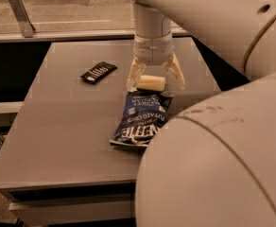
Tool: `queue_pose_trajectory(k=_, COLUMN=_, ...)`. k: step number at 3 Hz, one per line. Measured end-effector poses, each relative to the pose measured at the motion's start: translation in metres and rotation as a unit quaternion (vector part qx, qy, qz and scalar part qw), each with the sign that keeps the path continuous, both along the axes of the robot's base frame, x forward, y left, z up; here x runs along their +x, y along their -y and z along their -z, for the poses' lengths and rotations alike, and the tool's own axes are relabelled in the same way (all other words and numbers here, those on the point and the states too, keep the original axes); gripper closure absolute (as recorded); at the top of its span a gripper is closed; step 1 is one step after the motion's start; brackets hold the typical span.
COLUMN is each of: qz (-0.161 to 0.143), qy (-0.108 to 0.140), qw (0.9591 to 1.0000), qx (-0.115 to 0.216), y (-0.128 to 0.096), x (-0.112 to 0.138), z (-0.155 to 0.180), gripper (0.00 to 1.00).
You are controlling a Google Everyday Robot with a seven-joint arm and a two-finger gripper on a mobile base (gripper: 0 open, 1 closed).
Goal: Pick sponge
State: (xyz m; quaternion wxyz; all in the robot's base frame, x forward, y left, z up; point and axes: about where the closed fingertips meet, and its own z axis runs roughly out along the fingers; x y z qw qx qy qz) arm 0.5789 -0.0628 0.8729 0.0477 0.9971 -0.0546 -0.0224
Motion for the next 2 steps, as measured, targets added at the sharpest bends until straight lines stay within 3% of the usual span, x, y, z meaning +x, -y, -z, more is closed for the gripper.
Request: queue_pose_trajectory(k=2, qz=-0.008, qy=-0.008, qw=0.9998, qx=0.018, y=-0.0036, x=-0.0003, z=-0.0036, gripper=0.66)
